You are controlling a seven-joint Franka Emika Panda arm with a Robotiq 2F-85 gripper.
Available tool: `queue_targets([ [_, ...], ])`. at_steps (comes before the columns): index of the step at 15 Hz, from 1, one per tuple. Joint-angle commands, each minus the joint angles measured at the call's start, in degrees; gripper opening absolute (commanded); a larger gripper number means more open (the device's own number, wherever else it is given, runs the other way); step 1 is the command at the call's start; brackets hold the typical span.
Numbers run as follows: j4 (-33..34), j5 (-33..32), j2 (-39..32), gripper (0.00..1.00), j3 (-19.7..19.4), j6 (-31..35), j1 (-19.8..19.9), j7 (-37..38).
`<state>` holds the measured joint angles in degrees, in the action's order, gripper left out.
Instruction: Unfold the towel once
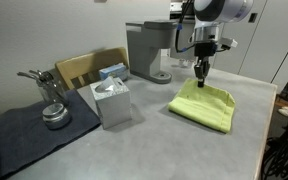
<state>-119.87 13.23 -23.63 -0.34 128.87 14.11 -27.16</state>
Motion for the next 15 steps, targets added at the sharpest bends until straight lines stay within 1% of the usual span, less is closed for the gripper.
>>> queue_targets([
  [1,-1.68,0.80,2.08,0.01,0.45,-1.57,0.25,-1.24],
  [5,-1.35,1.21,1.81,0.01,0.59,-2.80,-0.14,-1.09],
  [15,-1.17,0.70,1.64,0.01,1.48,-2.71,-2.74,0.55],
])
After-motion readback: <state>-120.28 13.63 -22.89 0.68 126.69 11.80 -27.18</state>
